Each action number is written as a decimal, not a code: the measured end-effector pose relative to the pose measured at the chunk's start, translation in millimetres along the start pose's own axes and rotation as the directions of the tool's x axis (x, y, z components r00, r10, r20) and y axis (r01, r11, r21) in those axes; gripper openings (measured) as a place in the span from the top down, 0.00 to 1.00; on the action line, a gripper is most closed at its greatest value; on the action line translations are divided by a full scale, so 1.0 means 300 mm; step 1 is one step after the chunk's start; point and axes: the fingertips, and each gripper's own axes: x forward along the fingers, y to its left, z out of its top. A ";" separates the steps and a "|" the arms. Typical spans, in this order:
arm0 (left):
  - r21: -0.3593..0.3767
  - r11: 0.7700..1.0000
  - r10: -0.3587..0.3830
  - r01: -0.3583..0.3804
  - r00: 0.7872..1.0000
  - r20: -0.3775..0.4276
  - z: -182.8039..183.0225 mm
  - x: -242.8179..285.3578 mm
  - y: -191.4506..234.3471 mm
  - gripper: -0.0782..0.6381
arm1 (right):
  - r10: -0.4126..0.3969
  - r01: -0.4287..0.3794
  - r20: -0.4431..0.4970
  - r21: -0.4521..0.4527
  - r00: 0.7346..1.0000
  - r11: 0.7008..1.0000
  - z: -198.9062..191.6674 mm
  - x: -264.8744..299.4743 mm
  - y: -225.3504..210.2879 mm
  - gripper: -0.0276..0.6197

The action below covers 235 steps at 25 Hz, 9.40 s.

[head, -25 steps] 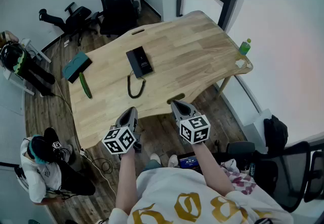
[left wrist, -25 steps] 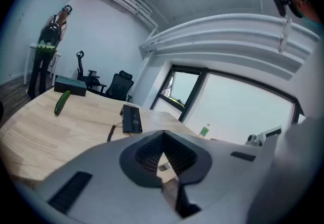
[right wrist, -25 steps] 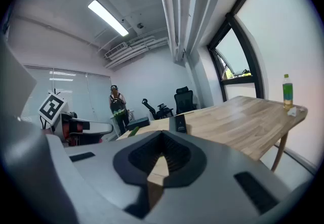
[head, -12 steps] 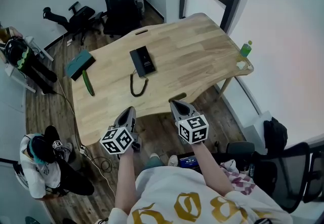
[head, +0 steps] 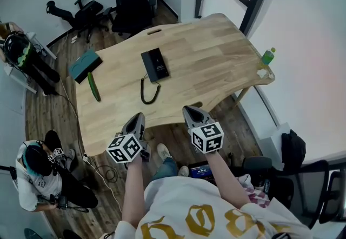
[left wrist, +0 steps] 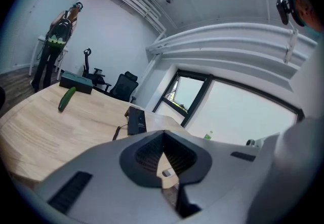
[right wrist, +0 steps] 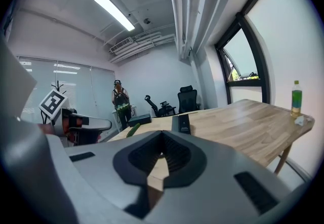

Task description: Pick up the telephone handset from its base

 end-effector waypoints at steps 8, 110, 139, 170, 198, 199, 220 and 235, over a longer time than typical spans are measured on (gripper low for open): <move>-0.005 1.000 -0.028 0.028 1.000 -0.007 0.066 0.209 0.074 0.88 | 0.001 -0.002 -0.033 -0.009 0.999 1.000 0.027 0.194 -0.097 0.95; -0.045 0.999 -0.020 0.007 0.958 -0.288 0.028 0.958 0.562 0.88 | -0.052 0.063 -0.266 0.034 0.963 0.997 -0.028 0.986 -0.422 0.95; -0.218 0.970 -0.178 0.104 0.918 -0.355 -0.040 1.076 0.531 0.69 | -0.089 0.095 -0.310 0.003 0.946 0.995 -0.088 1.018 -0.498 0.95; -0.277 0.954 -0.210 0.113 0.913 -0.350 -0.028 1.043 0.532 0.76 | -0.093 0.098 -0.302 0.001 0.949 0.995 -0.072 0.997 -0.502 0.95; -0.243 0.966 -0.177 0.086 0.907 -0.382 -0.025 1.025 0.545 0.76 | -0.078 0.091 -0.311 0.026 0.947 0.996 -0.079 0.982 -0.493 0.95; -0.244 0.966 -0.179 0.088 0.907 -0.382 -0.023 1.023 0.542 0.76 | -0.073 0.090 -0.306 0.042 0.949 0.995 -0.075 0.982 -0.491 0.95; -0.313 0.940 -0.238 0.137 0.920 -0.312 0.017 1.016 0.511 0.79 | -0.030 0.061 -0.263 0.111 0.964 0.992 -0.029 0.990 -0.449 0.95; -0.310 0.933 -0.281 0.182 0.907 -0.314 0.025 1.012 0.486 0.79 | -0.037 0.062 -0.251 0.092 0.967 0.994 -0.004 0.981 -0.444 0.95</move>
